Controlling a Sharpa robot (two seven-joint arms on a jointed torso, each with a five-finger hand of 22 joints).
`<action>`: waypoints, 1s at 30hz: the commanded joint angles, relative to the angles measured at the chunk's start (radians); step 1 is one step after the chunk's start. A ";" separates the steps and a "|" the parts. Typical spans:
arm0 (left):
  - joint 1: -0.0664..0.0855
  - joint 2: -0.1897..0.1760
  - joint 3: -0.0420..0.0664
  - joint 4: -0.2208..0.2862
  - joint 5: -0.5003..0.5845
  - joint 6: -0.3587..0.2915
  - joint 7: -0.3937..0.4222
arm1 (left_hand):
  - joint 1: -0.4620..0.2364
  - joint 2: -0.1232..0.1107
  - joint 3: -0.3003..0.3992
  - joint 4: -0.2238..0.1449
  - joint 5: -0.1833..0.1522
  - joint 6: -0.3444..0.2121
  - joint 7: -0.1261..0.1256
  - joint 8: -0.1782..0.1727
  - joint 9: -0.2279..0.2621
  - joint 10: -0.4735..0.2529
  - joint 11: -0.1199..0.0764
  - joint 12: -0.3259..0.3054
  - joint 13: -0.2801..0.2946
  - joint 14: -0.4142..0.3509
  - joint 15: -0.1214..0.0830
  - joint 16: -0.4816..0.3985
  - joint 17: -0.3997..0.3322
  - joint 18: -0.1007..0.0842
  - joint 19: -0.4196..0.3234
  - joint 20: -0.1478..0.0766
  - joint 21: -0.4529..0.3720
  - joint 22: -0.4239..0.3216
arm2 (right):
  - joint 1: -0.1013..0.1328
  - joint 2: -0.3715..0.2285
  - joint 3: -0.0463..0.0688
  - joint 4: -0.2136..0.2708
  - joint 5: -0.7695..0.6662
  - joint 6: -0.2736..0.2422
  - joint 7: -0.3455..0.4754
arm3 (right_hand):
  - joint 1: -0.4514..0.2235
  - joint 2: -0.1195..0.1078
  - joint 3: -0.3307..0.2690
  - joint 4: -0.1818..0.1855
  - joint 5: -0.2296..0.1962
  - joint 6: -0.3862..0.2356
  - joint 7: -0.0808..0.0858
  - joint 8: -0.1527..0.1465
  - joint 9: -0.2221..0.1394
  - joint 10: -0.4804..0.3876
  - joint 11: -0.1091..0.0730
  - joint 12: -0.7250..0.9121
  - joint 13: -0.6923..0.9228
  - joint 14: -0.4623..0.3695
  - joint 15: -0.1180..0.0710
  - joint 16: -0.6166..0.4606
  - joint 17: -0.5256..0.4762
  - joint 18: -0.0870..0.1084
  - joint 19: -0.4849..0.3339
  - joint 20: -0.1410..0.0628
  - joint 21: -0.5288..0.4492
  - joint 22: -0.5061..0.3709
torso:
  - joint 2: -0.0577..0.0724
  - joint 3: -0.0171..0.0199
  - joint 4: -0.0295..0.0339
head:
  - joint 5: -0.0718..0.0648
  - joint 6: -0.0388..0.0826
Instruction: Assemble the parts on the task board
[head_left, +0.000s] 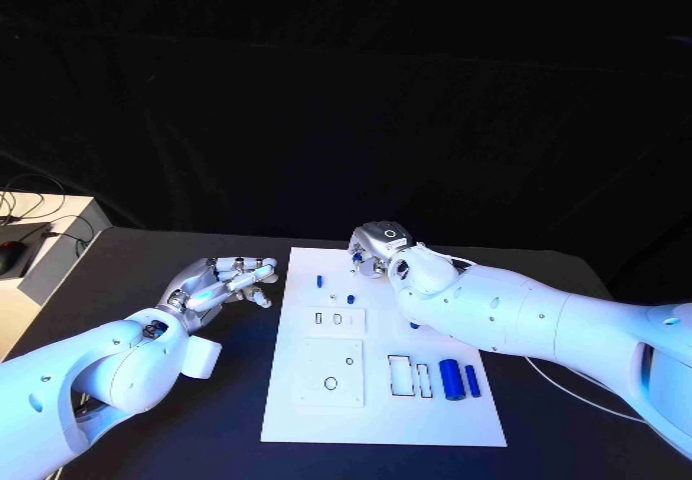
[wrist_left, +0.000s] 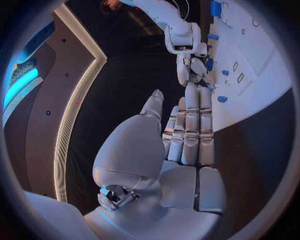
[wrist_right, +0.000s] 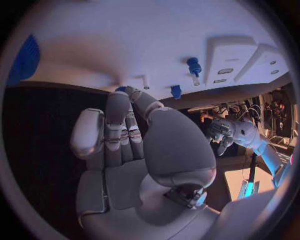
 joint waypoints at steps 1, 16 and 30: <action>0.000 0.002 0.001 0.001 -0.005 0.017 0.004 | -0.007 0.001 -0.003 -0.007 -0.006 -0.011 0.000 -0.004 -0.001 -0.009 0.002 -0.001 0.001 -0.004 0.001 -0.001 -0.003 0.015 0.000 0.007 0.003 -0.005 | -0.001 0.006 0.000 -0.003 -0.008 0.007 0.011 | -0.003 -0.015 0.006 0.010 -0.008 -0.014 0.003 -0.004 -0.001 0.009 -0.025 0.001 -0.004 0.000 0.008 -0.007 -0.003 0.020 0.070 0.002 -0.011 -0.007 | 0.001 -0.0002 -0.0001 | 0.001 0.001; 0.000 0.002 0.001 -0.003 -0.005 0.016 0.004 | -0.007 0.001 -0.003 -0.007 -0.006 -0.011 0.000 -0.004 -0.001 -0.009 0.002 -0.001 0.001 -0.004 0.001 -0.001 -0.003 0.015 0.000 0.007 0.003 -0.005 | -0.001 -0.002 0.000 0.007 0.010 -0.011 0.029 | 0.003 -0.055 -0.008 0.050 -0.009 -0.047 0.014 -0.004 -0.001 -0.100 0.003 0.001 -0.005 -0.001 0.025 -0.009 -0.012 0.029 0.070 0.017 -0.039 -0.028 | 0.001 -0.0007 -0.0010 | 0.002 0.002; 0.000 0.001 0.001 -0.008 -0.004 0.016 0.005 | -0.007 0.001 -0.003 -0.009 -0.006 -0.011 0.000 -0.003 -0.001 -0.009 0.002 -0.001 0.001 -0.005 0.001 -0.001 -0.004 0.015 0.000 0.007 0.004 -0.008 | 0.000 -0.091 0.001 0.114 0.063 -0.073 0.054 | 0.017 -0.056 -0.031 0.073 0.003 -0.047 0.013 -0.003 0.000 -0.040 -0.011 0.002 -0.004 0.000 0.018 -0.004 -0.019 0.028 0.070 0.014 -0.031 -0.028 | 0.001 0.0018 -0.0058 | 0.002 0.009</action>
